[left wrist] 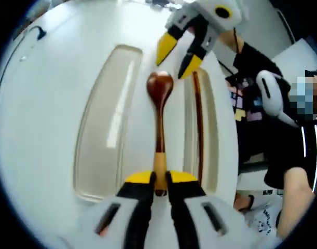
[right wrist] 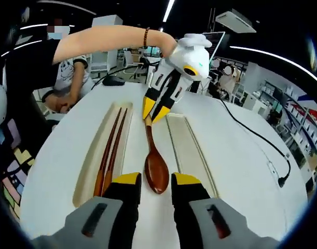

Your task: Arrange the utensils inside the cutlery case until each visible utensil rests in its matching compartment.

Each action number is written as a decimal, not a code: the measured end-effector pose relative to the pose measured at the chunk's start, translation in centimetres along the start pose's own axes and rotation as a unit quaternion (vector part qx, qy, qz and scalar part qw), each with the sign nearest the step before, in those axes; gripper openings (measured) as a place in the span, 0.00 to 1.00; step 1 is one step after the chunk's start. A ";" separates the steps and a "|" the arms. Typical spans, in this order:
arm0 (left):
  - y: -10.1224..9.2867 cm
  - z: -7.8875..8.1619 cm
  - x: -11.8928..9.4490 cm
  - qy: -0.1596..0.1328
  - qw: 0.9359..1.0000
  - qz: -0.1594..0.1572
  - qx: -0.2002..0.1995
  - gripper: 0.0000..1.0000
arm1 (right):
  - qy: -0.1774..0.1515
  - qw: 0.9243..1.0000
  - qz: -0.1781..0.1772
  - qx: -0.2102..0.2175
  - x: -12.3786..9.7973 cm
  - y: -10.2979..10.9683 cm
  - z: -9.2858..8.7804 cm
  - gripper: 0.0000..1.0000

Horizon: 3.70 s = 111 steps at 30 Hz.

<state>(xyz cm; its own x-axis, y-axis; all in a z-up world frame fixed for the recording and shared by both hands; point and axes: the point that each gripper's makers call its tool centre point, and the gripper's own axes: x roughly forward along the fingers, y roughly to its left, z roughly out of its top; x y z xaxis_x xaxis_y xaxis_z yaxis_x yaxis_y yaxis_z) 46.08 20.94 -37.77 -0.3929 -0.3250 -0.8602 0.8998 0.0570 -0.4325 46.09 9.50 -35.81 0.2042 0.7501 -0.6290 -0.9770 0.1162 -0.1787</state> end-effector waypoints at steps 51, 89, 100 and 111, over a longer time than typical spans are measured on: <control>0.0 -0.2 0.5 -0.021 0.993 0.105 0.041 0.08 | 0.005 0.990 -0.092 -0.104 1.2 -1.8 1.2 0.02; -4.0 2.1 -4.9 0.014 0.966 0.217 0.138 0.07 | -0.013 0.983 -0.147 -0.111 -4.8 -1.5 6.2 0.02; -5.3 2.2 -4.5 0.051 0.955 0.246 0.156 0.07 | -0.028 0.985 -0.138 -0.102 -5.8 0.2 6.5 0.03; -7.1 1.9 -2.0 0.041 0.963 0.237 0.119 0.07 | -0.031 0.989 -0.116 -0.088 -5.7 2.8 5.2 0.03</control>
<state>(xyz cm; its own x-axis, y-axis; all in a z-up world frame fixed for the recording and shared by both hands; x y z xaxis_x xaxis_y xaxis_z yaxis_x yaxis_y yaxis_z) 40.85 19.44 -32.43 0.0684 -0.2403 -0.9683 0.9960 -0.0398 0.0802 41.90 8.93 -28.80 0.4125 0.7557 -0.5087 -0.8773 0.1790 -0.4454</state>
